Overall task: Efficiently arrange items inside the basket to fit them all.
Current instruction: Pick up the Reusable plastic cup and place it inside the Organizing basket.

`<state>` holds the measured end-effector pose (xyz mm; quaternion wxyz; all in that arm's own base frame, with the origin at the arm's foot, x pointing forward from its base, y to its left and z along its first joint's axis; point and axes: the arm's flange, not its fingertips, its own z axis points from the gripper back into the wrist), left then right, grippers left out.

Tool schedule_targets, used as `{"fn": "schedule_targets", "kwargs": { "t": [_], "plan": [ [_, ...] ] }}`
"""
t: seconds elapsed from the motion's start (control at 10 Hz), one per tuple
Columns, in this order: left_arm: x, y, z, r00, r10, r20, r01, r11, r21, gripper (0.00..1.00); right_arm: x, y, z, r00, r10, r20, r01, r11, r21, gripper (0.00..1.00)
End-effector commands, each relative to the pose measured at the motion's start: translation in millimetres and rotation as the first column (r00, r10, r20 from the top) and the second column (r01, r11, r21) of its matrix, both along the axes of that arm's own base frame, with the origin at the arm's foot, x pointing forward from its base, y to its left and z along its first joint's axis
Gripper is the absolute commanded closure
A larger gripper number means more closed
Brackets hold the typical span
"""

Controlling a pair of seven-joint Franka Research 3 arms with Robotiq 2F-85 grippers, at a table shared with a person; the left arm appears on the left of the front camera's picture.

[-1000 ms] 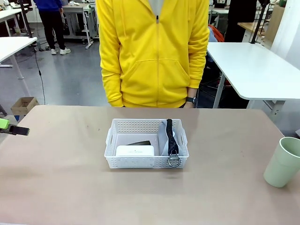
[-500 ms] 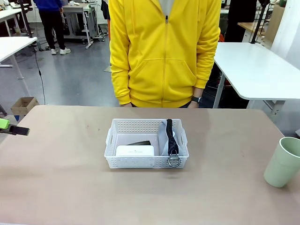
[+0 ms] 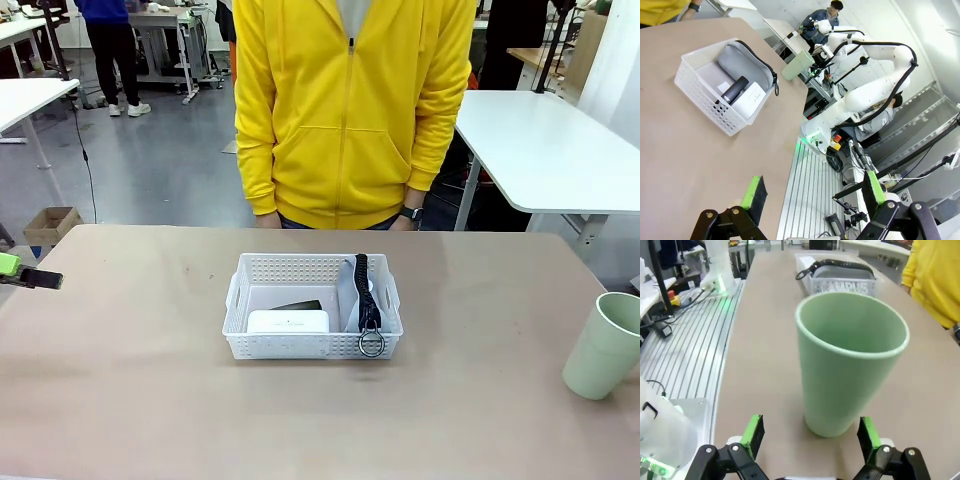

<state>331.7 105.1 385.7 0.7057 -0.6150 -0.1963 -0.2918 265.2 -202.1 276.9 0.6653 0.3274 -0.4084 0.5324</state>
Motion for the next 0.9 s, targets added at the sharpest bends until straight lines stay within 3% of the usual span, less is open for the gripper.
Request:
{"fn": "schedule_targets", "kwargs": {
  "t": [0.0, 0.8],
  "plan": [
    [-2, 1, 3, 1.000, -0.015, 0.008, 0.015, 1.000, -0.004, 0.00, 2, 15, -40, 1.000, 0.003, -0.011, -0.003, 1.000, -0.017, 0.00],
    [-2, 1, 3, 1.000, -0.015, 0.008, 0.015, 1.000, -0.004, 0.00, 20, 38, -60, 0.996, -0.079, -0.042, 0.079, 0.997, -0.002, 0.00]
  ]
}}
